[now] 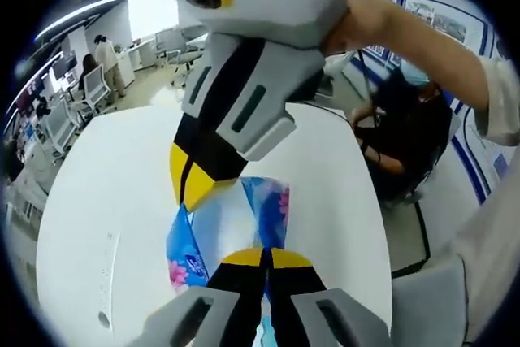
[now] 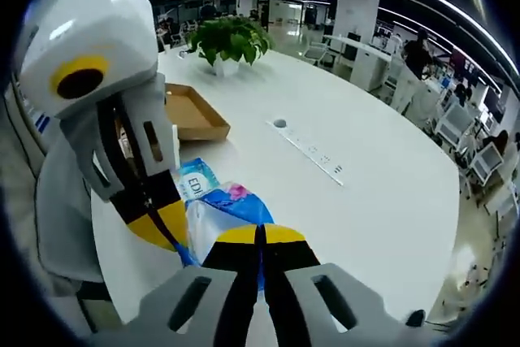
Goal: Operate the shoe box by opening the lid, removing the specified soft item, and placing it in the target area until the item is outside and the box remains undamaged.
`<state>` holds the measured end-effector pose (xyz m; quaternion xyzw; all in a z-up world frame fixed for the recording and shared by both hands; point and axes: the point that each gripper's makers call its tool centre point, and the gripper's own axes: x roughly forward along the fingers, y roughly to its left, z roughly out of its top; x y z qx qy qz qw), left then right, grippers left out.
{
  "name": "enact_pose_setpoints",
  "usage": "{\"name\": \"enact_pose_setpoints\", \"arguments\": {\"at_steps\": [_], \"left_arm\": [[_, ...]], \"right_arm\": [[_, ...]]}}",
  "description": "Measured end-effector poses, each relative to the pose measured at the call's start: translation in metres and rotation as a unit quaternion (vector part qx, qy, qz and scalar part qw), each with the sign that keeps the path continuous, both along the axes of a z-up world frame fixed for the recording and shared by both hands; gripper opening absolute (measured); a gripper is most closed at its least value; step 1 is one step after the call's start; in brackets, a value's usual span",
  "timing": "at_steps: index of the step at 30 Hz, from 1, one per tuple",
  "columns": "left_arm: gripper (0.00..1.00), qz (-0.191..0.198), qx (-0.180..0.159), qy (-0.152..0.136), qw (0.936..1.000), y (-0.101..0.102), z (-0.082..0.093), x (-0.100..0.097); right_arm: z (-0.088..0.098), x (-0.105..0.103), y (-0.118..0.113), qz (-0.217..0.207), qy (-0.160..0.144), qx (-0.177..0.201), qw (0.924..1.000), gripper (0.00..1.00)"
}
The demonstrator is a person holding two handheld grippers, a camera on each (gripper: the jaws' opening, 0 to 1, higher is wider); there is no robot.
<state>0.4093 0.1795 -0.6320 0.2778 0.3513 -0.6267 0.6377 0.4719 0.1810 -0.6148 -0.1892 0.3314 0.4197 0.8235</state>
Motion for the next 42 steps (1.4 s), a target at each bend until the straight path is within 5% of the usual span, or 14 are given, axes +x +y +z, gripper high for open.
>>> {"name": "enact_pose_setpoints", "arguments": {"at_steps": [12, 30, 42], "left_arm": [[0.00, -0.013, 0.021, 0.025, 0.9994, -0.019, -0.043, 0.007], [0.00, 0.006, 0.027, 0.086, 0.9959, -0.037, -0.094, -0.001], [0.01, 0.014, 0.025, 0.093, 0.9952, -0.036, -0.103, -0.009]], "right_arm": [[-0.050, 0.005, -0.026, -0.025, 0.027, 0.002, 0.9993, 0.00], [-0.104, 0.010, -0.033, -0.028, 0.050, -0.029, 0.9979, 0.00], [-0.114, 0.006, -0.038, -0.032, 0.037, -0.041, 0.9980, 0.00]]}}
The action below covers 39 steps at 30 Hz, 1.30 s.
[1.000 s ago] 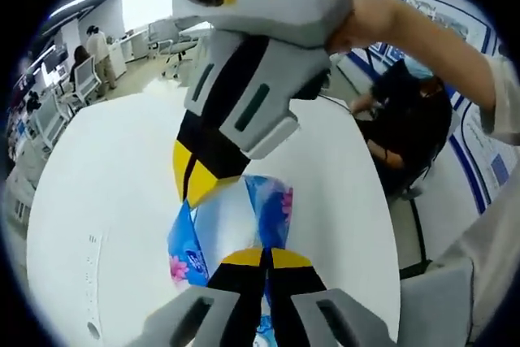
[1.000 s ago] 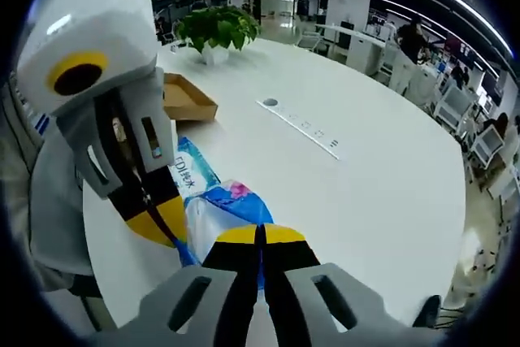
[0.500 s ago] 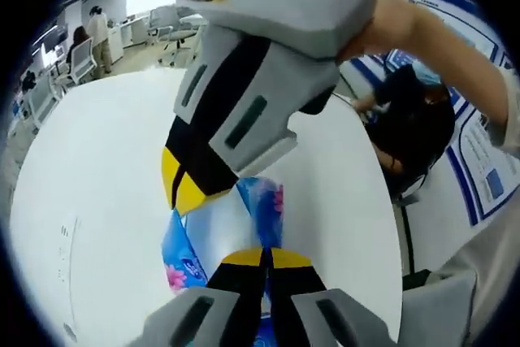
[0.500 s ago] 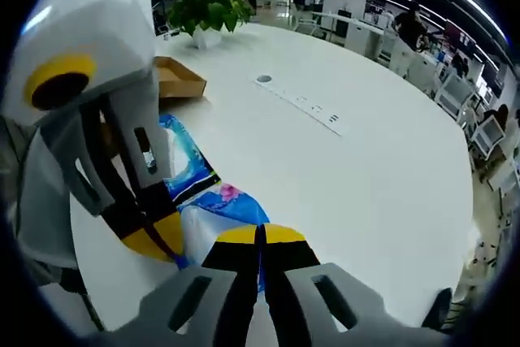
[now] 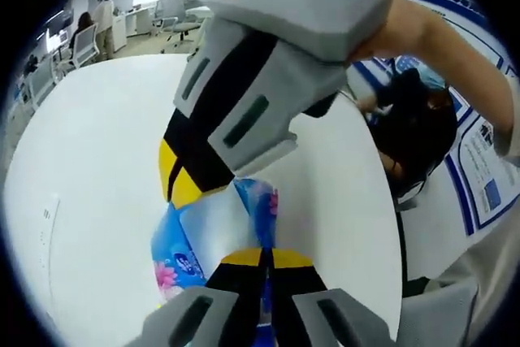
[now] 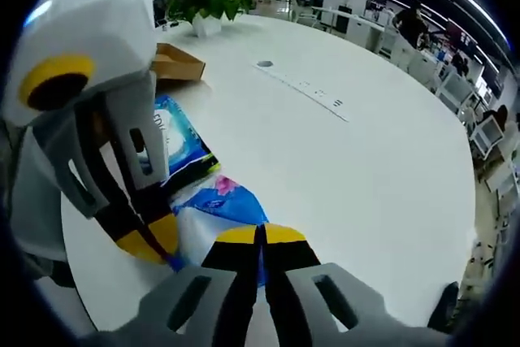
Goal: Operate the shoe box by opening the lid, removing the specified soft item, and placing it in the target area until the item is outside and the box remains undamaged.
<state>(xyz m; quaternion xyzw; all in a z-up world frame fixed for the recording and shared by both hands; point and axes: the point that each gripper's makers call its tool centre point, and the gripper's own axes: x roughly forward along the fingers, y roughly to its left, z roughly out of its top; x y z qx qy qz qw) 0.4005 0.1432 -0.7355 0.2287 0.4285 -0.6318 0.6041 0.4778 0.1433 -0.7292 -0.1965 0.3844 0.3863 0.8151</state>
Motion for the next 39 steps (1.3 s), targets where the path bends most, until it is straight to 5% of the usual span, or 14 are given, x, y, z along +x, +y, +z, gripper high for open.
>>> {"name": "enact_pose_setpoints", "arguments": {"at_steps": [9, 26, 39], "left_arm": [[0.22, 0.014, -0.008, -0.029, 0.9994, 0.007, 0.009, 0.000], [0.52, 0.082, -0.052, -0.064, 0.9932, 0.035, 0.041, 0.006], [0.77, 0.142, -0.097, -0.101, 0.9799, 0.096, 0.091, 0.007]], "right_arm": [[0.010, -0.005, -0.006, -0.018, -0.015, -0.005, 0.9997, 0.18], [0.050, -0.025, -0.014, -0.120, -0.042, 0.065, 0.9898, 0.44], [0.087, -0.065, -0.008, -0.178, -0.070, 0.078, 0.9784, 0.62]]}}
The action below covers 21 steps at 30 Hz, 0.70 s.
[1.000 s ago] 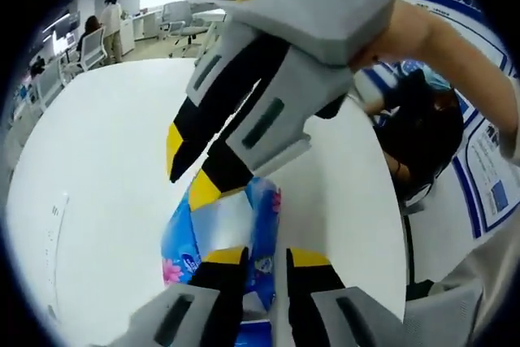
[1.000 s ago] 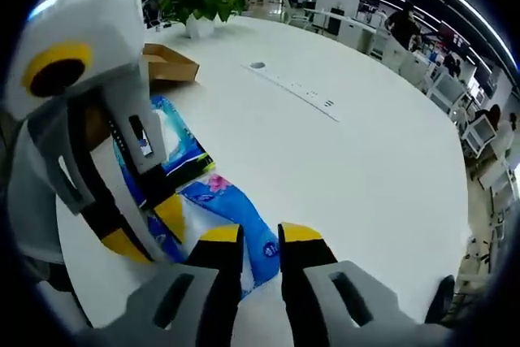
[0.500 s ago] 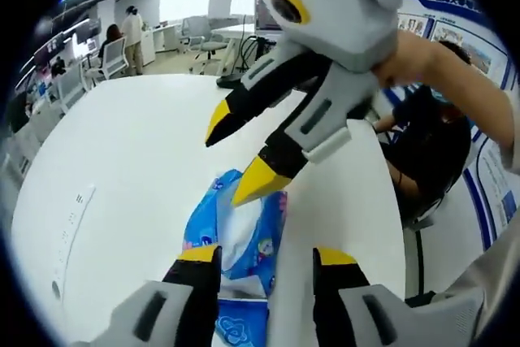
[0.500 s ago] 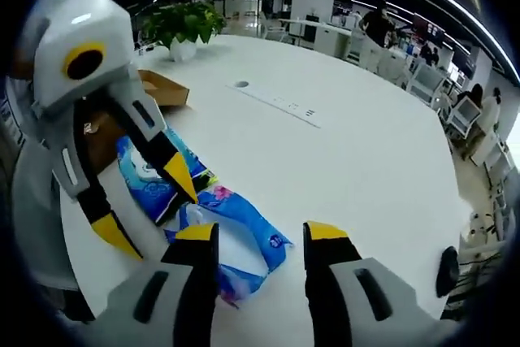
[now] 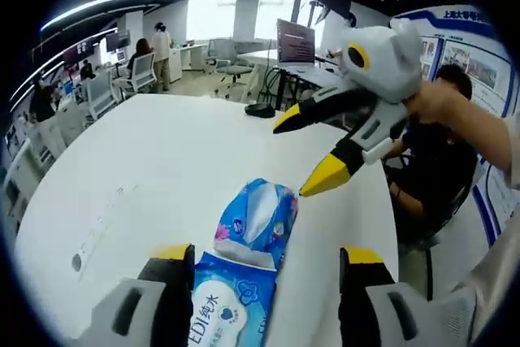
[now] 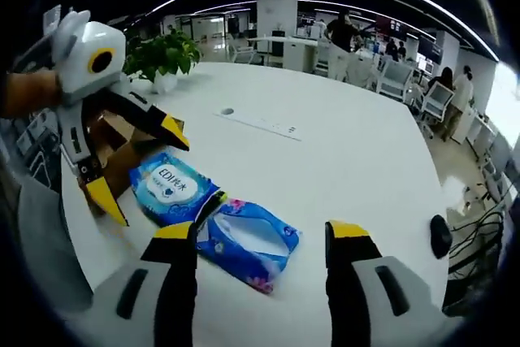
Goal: Operate the shoe box by opening the lid, removing the specified soft item, and placing it in the target area until the item is outside and the box remains undamaged.
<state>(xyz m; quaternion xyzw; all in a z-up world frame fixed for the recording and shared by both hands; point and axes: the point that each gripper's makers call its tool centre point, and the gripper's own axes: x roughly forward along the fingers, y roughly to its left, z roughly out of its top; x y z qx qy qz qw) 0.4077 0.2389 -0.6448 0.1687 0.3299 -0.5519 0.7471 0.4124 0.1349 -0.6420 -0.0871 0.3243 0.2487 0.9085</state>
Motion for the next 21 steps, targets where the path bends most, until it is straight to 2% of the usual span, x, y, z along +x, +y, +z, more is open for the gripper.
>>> {"name": "enact_pose_setpoints", "arguments": {"at_steps": [6, 13, 18, 21], "left_arm": [[0.81, 0.032, -0.010, -0.003, 0.9994, 0.044, 0.011, -0.009], [0.86, 0.070, -0.018, -0.013, 0.9973, 0.098, 0.020, -0.020], [0.90, 0.094, -0.027, -0.016, 0.9951, 0.127, 0.027, -0.023], [0.92, 0.106, -0.031, -0.020, 0.9937, 0.146, 0.031, -0.027]], "right_arm": [[0.010, -0.014, 0.005, -0.011, -0.007, 0.002, 0.9999, 0.66], [0.025, -0.040, 0.027, -0.012, -0.015, 0.004, 0.9998, 0.72], [0.028, -0.052, 0.041, -0.007, -0.014, 0.007, 0.9999, 0.77], [0.031, -0.059, 0.049, 0.002, -0.016, -0.007, 0.9998, 0.74]]}}
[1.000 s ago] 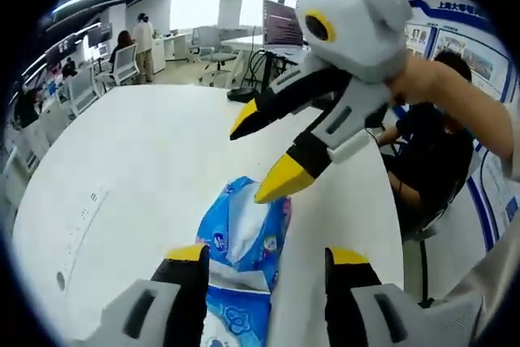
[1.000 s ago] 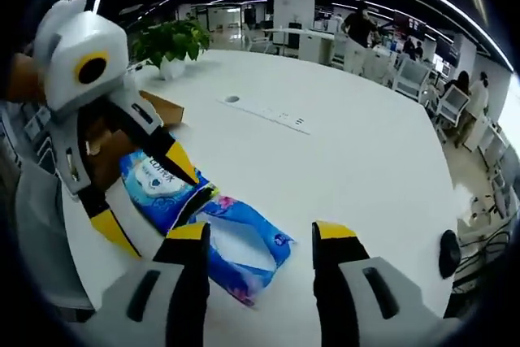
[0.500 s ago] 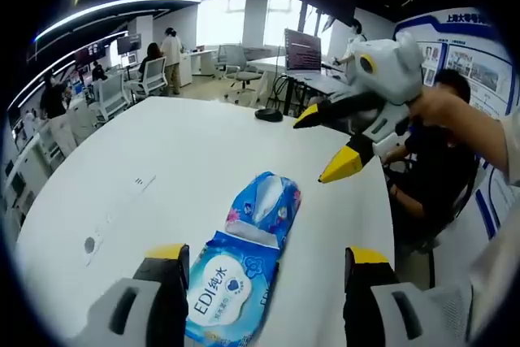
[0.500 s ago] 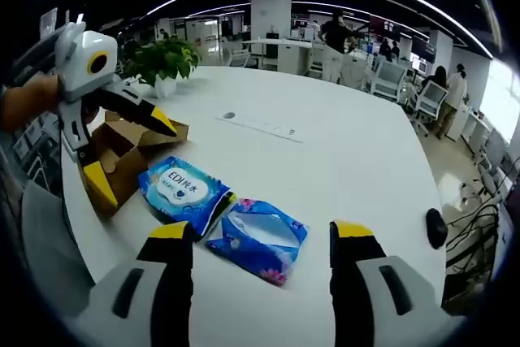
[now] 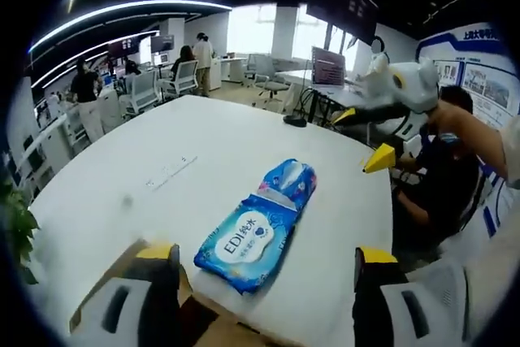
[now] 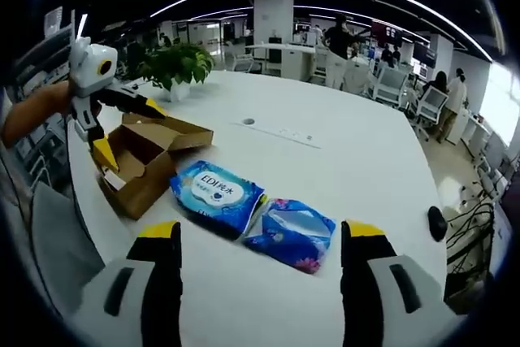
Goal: Operate the shoe box by opening the lid, removing the specified soft item, and placing it in the target area until the item is outside and the box remains undamaged.
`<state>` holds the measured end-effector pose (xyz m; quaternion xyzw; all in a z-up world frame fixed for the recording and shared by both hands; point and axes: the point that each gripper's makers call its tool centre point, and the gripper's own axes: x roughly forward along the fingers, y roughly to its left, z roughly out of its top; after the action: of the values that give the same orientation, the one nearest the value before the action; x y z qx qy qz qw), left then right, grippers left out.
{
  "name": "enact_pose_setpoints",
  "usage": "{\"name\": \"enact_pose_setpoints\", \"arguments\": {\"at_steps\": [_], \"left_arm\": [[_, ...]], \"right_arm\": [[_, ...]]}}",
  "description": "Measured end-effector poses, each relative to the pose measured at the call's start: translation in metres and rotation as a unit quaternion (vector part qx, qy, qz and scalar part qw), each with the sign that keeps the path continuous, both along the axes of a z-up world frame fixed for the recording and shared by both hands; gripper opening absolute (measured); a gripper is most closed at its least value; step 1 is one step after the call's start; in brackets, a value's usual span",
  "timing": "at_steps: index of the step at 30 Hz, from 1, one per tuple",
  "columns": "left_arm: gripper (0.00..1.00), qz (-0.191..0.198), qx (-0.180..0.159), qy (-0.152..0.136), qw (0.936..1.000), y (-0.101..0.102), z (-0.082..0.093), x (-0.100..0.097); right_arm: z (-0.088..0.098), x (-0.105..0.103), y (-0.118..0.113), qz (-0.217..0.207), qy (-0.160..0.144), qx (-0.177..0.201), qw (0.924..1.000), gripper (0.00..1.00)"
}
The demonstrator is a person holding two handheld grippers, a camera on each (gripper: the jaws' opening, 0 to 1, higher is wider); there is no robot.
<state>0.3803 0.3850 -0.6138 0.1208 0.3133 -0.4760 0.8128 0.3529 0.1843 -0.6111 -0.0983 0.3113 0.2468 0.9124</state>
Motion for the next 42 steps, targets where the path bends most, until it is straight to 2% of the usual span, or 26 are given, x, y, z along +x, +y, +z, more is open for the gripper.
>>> {"name": "enact_pose_setpoints", "arguments": {"at_steps": [15, 21, 29, 35, 40, 42], "left_arm": [[0.96, 0.071, -0.017, -0.009, 0.9973, 0.087, 0.008, -0.018], [0.98, 0.107, -0.024, -0.018, 0.9938, 0.127, 0.015, -0.022], [0.99, 0.147, -0.029, -0.027, 0.9883, 0.167, 0.019, -0.030], [0.99, 0.175, -0.028, -0.030, 0.9838, 0.198, 0.020, -0.035], [0.99, 0.193, -0.033, -0.036, 0.9801, 0.219, 0.023, -0.041], [1.00, 0.198, -0.029, -0.036, 0.9791, 0.227, 0.022, -0.044]], "right_arm": [[0.021, -0.015, 0.051, 0.031, -0.015, -0.004, 0.9994, 0.77], [0.029, -0.016, 0.078, 0.053, -0.019, -0.005, 0.9984, 0.79], [0.029, -0.014, 0.114, 0.097, -0.013, -0.008, 0.9951, 0.80], [0.027, -0.010, 0.146, 0.138, -0.008, -0.008, 0.9904, 0.79], [0.021, -0.008, 0.170, 0.178, -0.002, -0.014, 0.9838, 0.77], [0.018, -0.009, 0.182, 0.207, -0.002, -0.019, 0.9782, 0.76]]}}
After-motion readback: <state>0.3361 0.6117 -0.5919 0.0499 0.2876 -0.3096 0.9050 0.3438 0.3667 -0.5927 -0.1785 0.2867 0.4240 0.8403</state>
